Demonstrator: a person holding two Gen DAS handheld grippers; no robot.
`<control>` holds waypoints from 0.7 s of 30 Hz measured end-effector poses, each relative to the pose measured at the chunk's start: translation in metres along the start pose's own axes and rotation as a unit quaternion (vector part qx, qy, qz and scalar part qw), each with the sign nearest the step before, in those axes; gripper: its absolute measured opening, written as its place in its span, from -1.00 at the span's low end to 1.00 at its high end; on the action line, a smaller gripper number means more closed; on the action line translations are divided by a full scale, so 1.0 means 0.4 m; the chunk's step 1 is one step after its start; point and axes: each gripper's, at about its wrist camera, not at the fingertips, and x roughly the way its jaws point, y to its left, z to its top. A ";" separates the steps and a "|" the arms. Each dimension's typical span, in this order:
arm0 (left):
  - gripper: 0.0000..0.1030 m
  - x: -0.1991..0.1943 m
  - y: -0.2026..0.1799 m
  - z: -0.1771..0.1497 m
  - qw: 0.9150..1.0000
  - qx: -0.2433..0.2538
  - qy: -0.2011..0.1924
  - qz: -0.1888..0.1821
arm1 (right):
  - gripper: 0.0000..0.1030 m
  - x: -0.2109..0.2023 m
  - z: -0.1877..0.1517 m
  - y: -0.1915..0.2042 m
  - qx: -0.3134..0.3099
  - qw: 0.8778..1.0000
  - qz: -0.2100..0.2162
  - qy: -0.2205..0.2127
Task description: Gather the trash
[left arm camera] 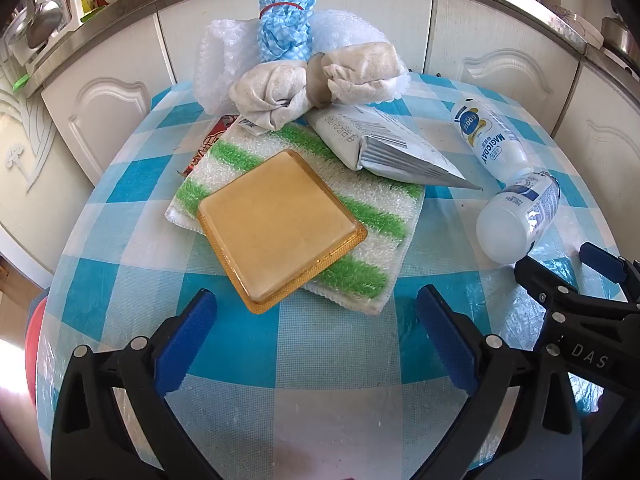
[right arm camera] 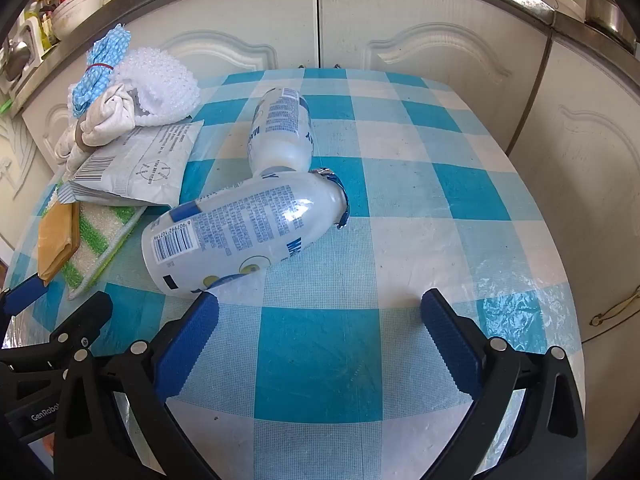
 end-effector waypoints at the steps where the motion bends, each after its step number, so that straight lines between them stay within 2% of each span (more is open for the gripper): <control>1: 0.94 0.000 0.000 0.000 1.000 0.001 0.000 0.001 | 0.93 0.000 0.000 0.000 0.000 1.000 0.000 0.000; 10: 0.94 -0.005 0.000 -0.006 1.000 0.000 0.000 -0.001 | 0.93 -0.007 -0.008 0.001 0.003 1.000 -0.002 0.001; 16: 0.93 -0.034 0.000 -0.049 1.000 0.013 -0.001 -0.012 | 0.93 -0.027 -0.049 0.000 0.007 1.000 -0.003 0.003; 19: 0.93 -0.051 0.006 -0.059 1.000 0.014 -0.010 -0.015 | 0.93 -0.066 -0.081 0.004 0.008 1.000 0.000 0.000; 21: 0.93 -0.078 0.014 -0.072 0.999 0.011 -0.029 -0.016 | 0.92 -0.074 -0.097 -0.006 0.011 1.000 0.006 -0.003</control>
